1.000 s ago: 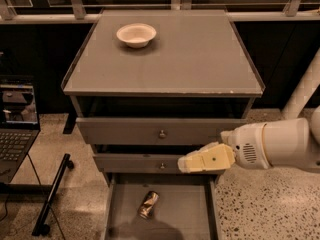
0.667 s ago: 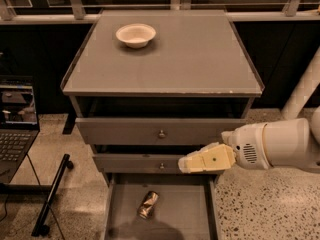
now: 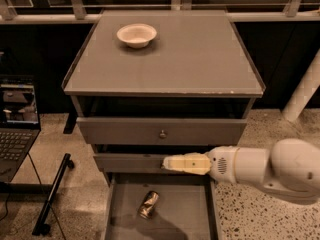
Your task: Pick orange can from bottom drawer and place on counter
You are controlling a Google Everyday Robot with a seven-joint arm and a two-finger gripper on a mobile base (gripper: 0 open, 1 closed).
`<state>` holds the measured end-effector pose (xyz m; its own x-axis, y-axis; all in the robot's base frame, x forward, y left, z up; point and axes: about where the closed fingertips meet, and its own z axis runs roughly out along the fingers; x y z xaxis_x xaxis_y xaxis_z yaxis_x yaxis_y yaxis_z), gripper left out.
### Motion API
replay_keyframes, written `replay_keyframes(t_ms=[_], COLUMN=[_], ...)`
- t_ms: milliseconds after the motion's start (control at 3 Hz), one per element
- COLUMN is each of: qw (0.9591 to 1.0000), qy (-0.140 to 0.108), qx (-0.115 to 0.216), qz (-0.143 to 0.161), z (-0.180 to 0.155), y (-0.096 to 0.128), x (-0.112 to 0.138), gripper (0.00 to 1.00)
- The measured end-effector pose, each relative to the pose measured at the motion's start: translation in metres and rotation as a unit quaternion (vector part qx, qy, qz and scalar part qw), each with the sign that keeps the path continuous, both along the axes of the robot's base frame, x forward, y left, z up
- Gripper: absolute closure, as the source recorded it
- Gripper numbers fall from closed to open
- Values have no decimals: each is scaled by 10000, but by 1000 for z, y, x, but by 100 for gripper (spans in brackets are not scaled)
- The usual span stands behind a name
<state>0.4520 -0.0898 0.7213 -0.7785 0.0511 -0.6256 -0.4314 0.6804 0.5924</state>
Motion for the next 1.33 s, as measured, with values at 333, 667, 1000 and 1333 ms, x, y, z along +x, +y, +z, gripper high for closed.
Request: replay_keyframes(t_ms=[333, 667, 1000, 1333], qw=[9985, 9955, 9956, 9920], qy=[373, 726, 721, 973], qx=[193, -48, -86, -39], qz=[-349, -604, -596, -798], z=[-59, -114, -117, -133], y=[20, 27, 32, 28], x=[30, 45, 49, 50], gripper=[0, 0, 0, 0])
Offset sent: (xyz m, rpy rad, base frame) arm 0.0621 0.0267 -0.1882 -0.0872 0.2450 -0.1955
